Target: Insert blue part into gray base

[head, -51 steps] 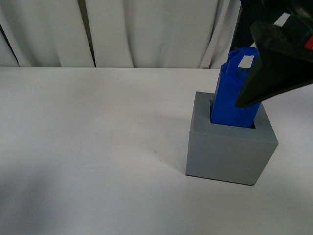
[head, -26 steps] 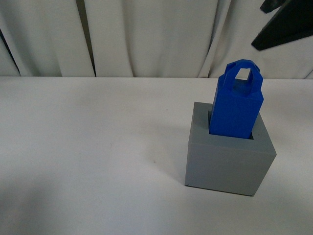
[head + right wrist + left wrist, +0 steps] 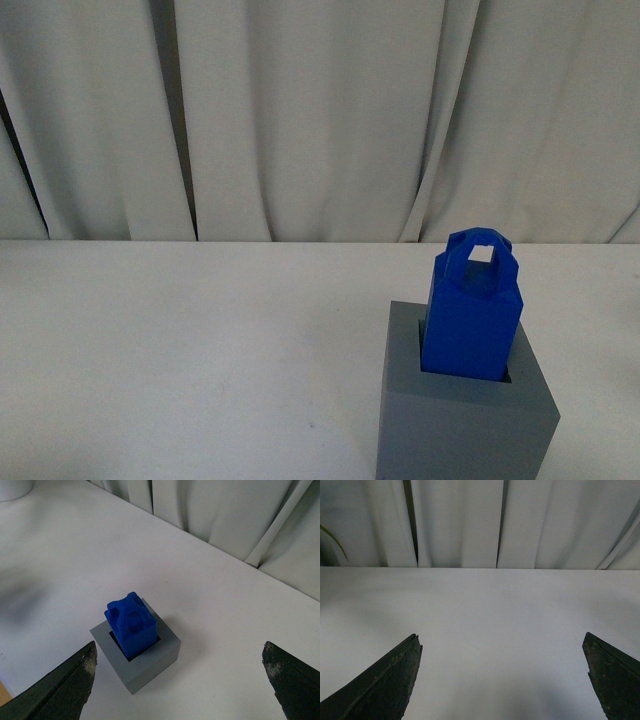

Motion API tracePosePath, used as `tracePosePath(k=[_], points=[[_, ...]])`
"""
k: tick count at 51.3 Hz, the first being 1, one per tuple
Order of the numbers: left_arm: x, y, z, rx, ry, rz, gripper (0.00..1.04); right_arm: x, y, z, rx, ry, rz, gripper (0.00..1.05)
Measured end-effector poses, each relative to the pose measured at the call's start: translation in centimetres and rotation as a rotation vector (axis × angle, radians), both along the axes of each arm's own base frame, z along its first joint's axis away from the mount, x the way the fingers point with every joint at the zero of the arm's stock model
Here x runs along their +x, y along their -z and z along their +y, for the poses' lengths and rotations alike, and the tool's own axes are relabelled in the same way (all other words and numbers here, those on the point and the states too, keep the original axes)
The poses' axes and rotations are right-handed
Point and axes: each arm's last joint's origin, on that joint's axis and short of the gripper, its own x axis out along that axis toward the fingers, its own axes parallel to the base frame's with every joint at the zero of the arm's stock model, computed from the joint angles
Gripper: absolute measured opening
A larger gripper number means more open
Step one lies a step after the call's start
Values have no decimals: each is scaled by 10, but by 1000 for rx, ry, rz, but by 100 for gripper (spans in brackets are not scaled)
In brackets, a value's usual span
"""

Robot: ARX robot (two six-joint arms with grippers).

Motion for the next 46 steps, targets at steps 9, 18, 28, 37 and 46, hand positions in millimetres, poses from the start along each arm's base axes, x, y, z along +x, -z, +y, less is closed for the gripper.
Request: tracePosePath(k=[9,18,28,37,46], points=[[0,0,0,0,1,0,99,-7,16,6,-13,444,-252,79],[0,0,0,0,0,0,99,-34,47,1,145,725,-417,49],[0,0,0,0,0,0,99,-52,79,2,164,725,-383,20],[0,0,0,0,0,0,99,-66,95,2,170,726,-384,2],[0,0,0,0,0,0,99,-79,110,2,172,727,-381,2]])
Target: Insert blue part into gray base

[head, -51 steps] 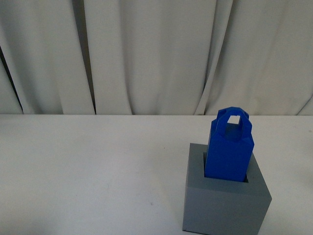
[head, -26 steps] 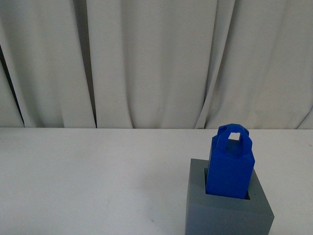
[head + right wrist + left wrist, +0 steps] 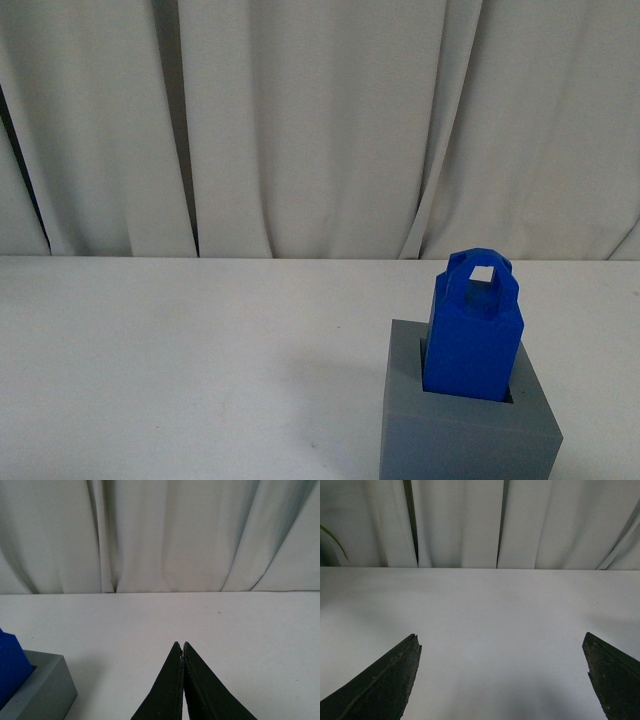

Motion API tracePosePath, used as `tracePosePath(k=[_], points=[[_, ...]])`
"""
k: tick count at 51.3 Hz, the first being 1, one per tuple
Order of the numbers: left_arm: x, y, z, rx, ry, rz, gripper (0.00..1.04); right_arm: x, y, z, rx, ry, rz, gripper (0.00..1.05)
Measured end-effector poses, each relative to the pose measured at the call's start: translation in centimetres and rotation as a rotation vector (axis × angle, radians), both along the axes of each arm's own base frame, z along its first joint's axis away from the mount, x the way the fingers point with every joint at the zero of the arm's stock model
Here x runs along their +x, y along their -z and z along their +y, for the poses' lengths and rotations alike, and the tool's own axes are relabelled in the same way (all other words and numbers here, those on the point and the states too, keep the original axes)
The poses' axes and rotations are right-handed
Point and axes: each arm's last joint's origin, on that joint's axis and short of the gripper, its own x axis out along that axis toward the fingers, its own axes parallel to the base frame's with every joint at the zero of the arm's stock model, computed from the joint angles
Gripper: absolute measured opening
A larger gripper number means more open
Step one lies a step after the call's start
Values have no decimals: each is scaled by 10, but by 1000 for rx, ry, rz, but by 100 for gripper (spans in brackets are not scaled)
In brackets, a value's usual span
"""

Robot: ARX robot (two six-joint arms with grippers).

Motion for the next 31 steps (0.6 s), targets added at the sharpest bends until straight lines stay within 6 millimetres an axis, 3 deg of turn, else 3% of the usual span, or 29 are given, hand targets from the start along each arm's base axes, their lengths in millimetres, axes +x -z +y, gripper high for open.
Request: tracePosePath(k=[31], points=[[0,0,0,0,0,0,99,-30,26,0,1,-1,-5,2]])
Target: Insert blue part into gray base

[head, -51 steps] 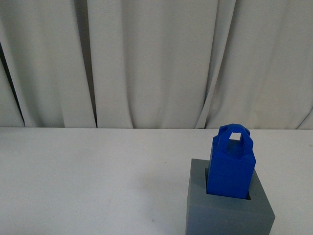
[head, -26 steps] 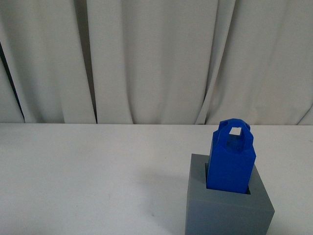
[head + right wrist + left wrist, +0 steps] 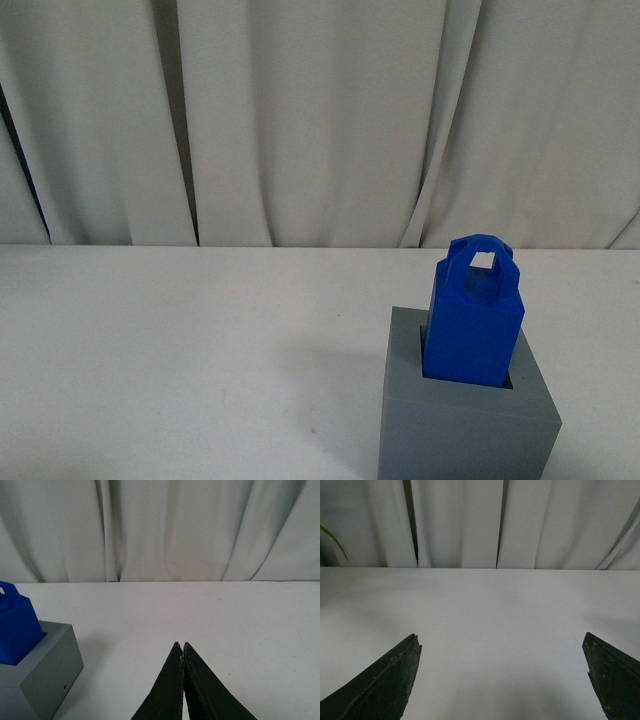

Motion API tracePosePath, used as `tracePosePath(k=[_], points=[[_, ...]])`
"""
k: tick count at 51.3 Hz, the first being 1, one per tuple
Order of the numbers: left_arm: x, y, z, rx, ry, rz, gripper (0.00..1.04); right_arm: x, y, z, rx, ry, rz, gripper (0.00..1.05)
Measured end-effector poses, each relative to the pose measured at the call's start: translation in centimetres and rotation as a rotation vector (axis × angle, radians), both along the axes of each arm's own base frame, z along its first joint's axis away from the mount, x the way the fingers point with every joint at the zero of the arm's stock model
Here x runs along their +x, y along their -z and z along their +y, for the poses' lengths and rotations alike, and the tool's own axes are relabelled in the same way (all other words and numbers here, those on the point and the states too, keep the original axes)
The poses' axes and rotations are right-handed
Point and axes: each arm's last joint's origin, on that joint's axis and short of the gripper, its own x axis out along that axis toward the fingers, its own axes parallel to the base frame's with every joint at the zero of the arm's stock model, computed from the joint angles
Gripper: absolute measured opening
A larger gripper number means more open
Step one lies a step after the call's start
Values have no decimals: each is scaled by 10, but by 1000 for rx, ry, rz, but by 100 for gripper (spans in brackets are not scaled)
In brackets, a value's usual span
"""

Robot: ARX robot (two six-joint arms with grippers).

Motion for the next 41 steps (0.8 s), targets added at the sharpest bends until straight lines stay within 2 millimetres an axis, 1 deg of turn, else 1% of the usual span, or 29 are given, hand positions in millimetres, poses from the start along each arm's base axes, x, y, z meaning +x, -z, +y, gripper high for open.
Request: tracePosePath(k=[6,10,35,39,41], points=[[0,0,0,0,0,0,99,-3,2,0,0,0,-1,2],[0,0,0,0,0,0,99,-6,10,0,1,0,-8,2],[0,0,0,0,0,0,99,-18,10,0,1,0,-13,2],[0,0,0,0,0,0,99,-25,15,0,2,-1,23,2],[0,0,0,0,0,0,99,-27,13,0,1,-1,-2,2]])
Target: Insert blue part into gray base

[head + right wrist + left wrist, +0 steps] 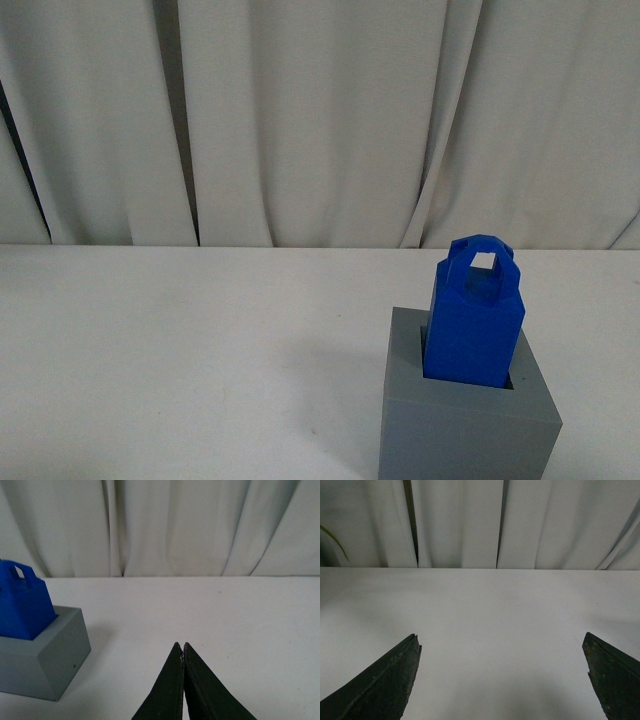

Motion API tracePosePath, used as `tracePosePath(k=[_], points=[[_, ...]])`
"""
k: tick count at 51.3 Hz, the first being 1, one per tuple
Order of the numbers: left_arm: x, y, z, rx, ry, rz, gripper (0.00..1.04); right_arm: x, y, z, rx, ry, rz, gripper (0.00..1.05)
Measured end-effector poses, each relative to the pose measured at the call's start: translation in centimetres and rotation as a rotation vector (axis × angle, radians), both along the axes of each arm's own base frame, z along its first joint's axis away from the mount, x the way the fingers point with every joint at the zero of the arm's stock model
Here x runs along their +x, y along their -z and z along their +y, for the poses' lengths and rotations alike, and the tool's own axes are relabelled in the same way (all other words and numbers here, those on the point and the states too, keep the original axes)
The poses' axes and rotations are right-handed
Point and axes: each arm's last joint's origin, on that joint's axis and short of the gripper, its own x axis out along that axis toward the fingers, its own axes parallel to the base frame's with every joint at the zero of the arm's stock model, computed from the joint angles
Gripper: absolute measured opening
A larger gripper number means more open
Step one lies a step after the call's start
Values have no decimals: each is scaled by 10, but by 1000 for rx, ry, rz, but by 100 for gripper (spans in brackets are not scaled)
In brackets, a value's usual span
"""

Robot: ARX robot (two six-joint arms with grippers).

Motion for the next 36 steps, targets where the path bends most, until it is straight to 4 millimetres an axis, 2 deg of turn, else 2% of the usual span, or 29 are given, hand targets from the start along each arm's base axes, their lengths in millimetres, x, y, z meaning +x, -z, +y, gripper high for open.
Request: tracePosePath(k=[8,36], points=[[0,0,0,0,0,0,99,-1,0,0,-1,0,-5,3],[0,0,0,0,0,0,99,-1,0,0,0,0,-6,86]])
